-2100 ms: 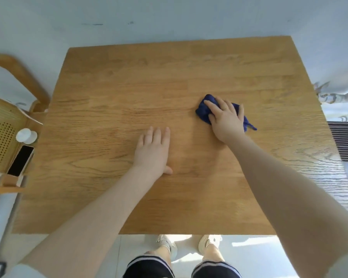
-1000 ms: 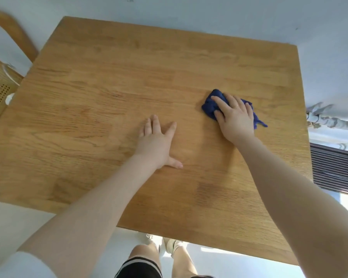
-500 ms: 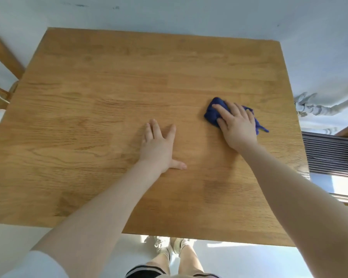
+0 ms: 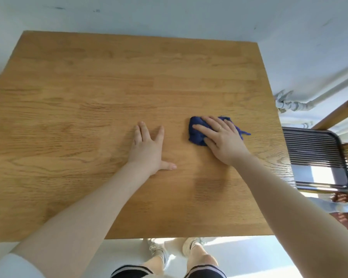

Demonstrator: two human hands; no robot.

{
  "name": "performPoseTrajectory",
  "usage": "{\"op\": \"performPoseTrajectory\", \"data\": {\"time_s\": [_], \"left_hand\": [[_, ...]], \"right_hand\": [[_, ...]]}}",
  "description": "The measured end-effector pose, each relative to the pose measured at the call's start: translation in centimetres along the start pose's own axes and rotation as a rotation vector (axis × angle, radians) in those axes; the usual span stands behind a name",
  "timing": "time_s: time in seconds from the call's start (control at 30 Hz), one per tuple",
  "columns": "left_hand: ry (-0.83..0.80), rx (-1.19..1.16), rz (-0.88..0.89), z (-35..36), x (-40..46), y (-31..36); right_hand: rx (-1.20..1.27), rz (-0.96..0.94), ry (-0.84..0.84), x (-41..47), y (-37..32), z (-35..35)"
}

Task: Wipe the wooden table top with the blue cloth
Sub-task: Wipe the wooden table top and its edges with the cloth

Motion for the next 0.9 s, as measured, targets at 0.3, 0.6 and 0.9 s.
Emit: {"op": "performPoseTrajectory", "data": {"time_s": [0.3,0.6,0.9], "left_hand": [[-0.009,-0.014,0.000,-0.2,-0.4,0.5],[0.056,-0.107,0.189,-0.8,-1.3,5.3],[0.056,-0.075,0.150,1.4,-2.8,11.8]], "right_hand": [[0.066,0.204,0.048,0.4,1.9,-0.3],[0.073,-0.020,0.006,-0.6,4.8,-1.0],[0.027,0.004,0.101,-6.1,8.0,-1.7]]}}
Point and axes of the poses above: each hand's wrist, its own x-axis towards the middle knuckle, its own z-axis out of the palm, y = z × x, the point moved 6 cm from there along x, towards the middle knuckle, and after that the axes turned 1 degree about z, right-handed, at the moved point
